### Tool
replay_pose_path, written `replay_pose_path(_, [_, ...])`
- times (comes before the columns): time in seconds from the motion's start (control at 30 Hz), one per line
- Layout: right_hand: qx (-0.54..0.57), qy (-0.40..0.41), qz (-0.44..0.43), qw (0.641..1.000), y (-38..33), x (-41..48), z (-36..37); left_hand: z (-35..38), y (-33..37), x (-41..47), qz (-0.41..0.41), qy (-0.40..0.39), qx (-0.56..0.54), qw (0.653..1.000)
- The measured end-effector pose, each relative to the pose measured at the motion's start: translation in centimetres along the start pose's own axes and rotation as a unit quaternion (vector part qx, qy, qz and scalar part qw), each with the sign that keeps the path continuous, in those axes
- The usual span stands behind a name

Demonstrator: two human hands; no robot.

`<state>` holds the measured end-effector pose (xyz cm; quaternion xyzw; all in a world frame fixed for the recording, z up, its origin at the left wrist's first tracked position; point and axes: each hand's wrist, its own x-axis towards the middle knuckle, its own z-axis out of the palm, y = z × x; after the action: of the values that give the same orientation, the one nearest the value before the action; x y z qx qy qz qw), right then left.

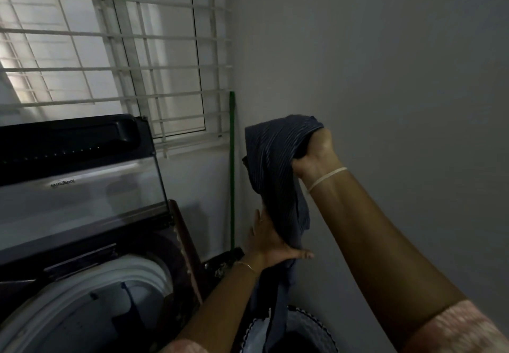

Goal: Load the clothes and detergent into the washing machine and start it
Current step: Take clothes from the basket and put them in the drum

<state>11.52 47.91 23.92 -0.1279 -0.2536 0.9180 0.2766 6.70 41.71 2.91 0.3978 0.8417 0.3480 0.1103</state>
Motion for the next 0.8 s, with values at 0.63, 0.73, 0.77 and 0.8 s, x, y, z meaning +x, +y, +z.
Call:
replay_pose_path(0.63, [-0.200, 0.098, 0.023, 0.975, -3.5, 4.7, -11.9, -9.7, 4.5, 1.4, -0.134, 0.113, -0.818, 0.548])
replay_pose_path(0.73, [-0.377, 0.147, 0.066, 0.912, -1.3, 4.1, -14.8, -10.9, 5.7, 1.8, -0.127, 0.120, -0.846, 0.504])
replay_pose_path(0.77, [-0.437, 0.161, 0.063, 0.883, -0.7, 4.1, -15.5, -11.2, 5.9, 2.0, -0.128, 0.126, -0.848, 0.499])
replay_pose_path(0.8, [-0.493, 0.168, 0.046, 0.852, -0.2, 4.0, -16.1, -11.4, 6.0, 2.2, -0.128, 0.128, -0.848, 0.497])
